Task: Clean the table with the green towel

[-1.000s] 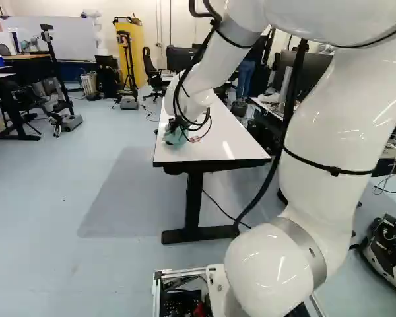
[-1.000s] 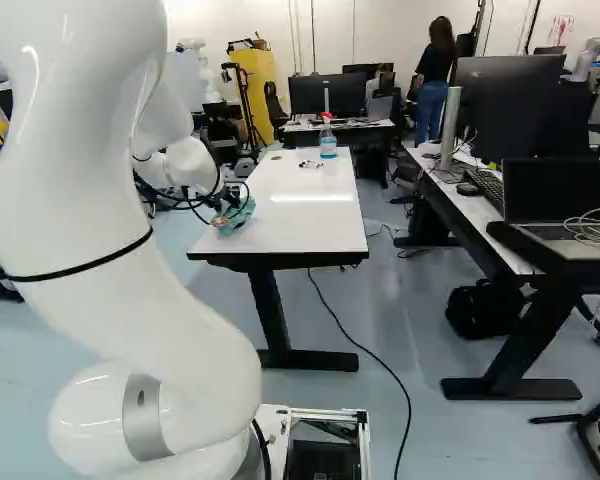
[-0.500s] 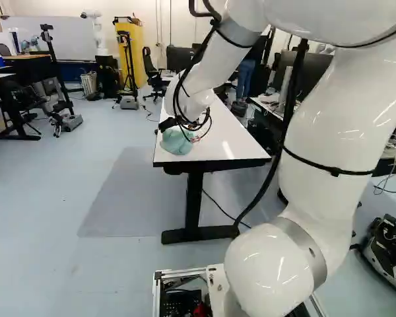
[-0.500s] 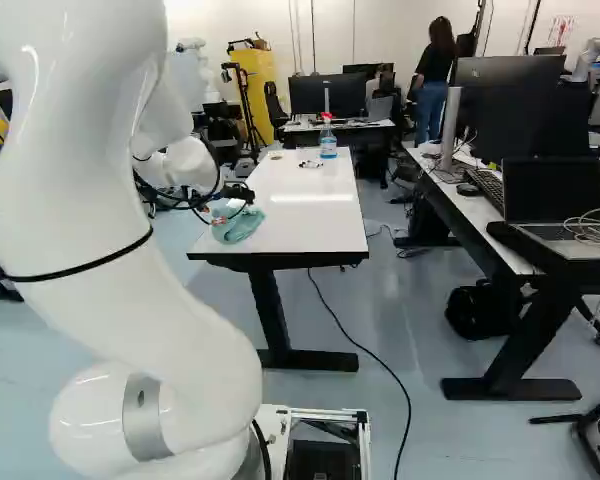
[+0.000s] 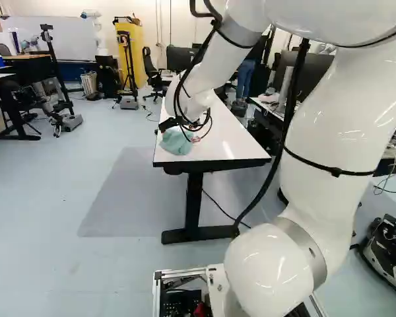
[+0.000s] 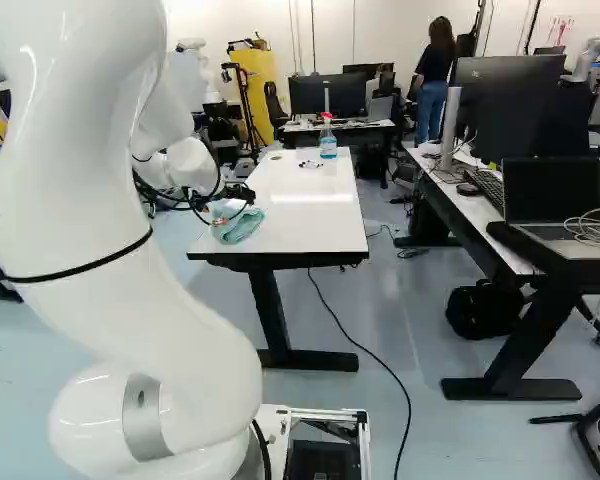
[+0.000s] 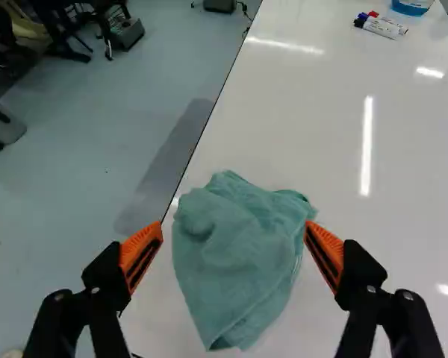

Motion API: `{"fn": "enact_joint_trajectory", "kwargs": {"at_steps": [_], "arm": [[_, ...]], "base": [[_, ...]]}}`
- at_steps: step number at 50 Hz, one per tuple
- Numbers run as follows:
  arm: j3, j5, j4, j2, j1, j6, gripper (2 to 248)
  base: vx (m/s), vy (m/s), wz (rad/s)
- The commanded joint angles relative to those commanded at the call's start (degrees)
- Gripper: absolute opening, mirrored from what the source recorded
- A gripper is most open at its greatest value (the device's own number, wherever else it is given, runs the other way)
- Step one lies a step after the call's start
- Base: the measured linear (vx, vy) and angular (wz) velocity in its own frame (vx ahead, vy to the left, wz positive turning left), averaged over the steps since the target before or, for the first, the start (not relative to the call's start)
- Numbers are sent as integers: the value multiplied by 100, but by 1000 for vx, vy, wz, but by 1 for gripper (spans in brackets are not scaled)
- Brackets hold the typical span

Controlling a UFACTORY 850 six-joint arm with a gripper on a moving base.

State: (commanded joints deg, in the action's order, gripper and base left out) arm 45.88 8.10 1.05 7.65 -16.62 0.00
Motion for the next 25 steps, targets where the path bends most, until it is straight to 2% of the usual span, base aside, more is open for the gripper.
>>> {"fn": "enact_joint_trajectory", "kwargs": {"at_steps": [25], "arm": [[-457, 469, -12, -264, 186, 0, 247]], "base": [[0, 0, 0]]}}
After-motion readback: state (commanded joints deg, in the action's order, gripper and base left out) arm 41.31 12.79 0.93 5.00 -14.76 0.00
